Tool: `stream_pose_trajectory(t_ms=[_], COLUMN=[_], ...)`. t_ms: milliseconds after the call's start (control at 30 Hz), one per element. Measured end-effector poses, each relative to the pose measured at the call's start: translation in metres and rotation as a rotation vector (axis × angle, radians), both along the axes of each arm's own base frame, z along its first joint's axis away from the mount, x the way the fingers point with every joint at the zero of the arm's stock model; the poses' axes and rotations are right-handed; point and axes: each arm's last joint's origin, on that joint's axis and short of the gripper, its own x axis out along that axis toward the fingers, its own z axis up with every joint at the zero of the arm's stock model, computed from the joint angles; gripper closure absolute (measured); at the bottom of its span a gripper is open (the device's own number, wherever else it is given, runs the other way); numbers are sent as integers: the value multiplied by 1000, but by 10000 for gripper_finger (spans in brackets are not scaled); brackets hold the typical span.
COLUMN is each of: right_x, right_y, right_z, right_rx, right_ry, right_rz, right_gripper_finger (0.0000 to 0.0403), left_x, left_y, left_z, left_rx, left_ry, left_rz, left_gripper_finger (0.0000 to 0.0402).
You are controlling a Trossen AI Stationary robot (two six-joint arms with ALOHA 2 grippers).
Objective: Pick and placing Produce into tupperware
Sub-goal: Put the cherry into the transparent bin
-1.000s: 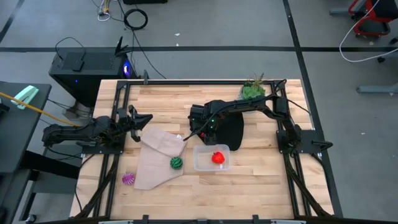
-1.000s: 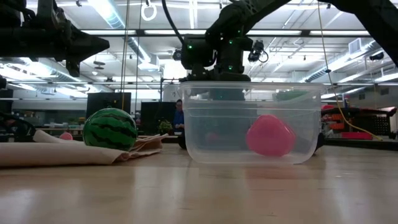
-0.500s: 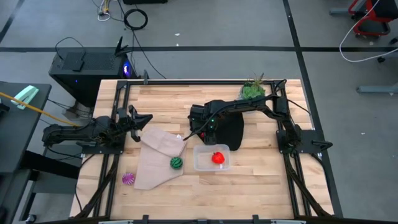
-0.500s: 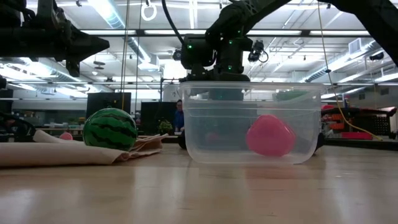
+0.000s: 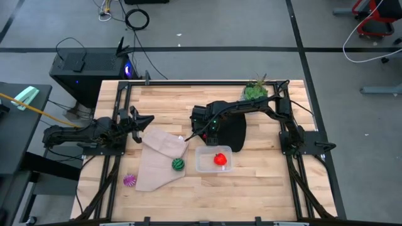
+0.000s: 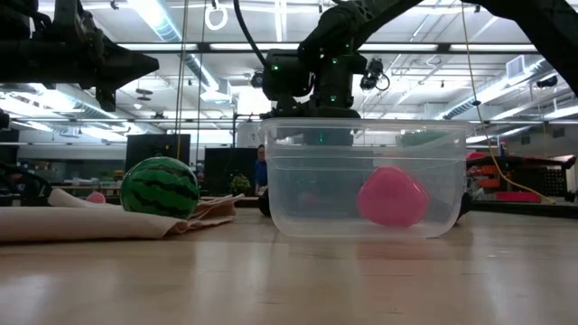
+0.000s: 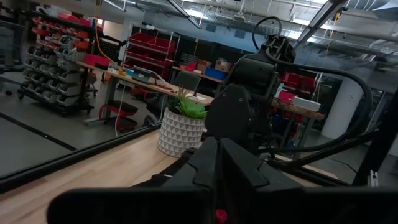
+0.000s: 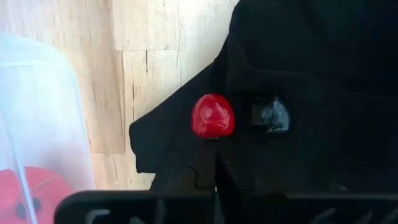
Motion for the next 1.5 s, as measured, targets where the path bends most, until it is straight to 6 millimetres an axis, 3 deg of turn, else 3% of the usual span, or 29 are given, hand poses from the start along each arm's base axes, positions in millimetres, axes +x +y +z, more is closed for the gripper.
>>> stream_pose_trajectory(t_ms=[400,667,767,967,1100,1333,1500], right_x=[-5,1,4,4,-4,-13,-18], right_y=[0,-11,-6,27,60,124,144], right_z=[7,42,60,85,93,96,89], right_rx=[9,-10,2,57,129,182,163], right_ry=[57,-7,-24,3,95,146,175], right_rz=[-11,-46,-34,46,84,180,180], right_gripper_finger=[401,402,402,402,402,403,403], left_x=[0,0,0,0,0,0,0], left_y=[0,0,0,0,0,0,0], left_z=[0,-2,-2,-2,-2,-2,-2], left_rx=[0,0,-1,-1,-1,0,0], left_ry=[1,17,20,23,23,23,23], left_rz=[0,0,-1,0,0,0,0], left_gripper_finger=[368,377,380,377,371,376,381])
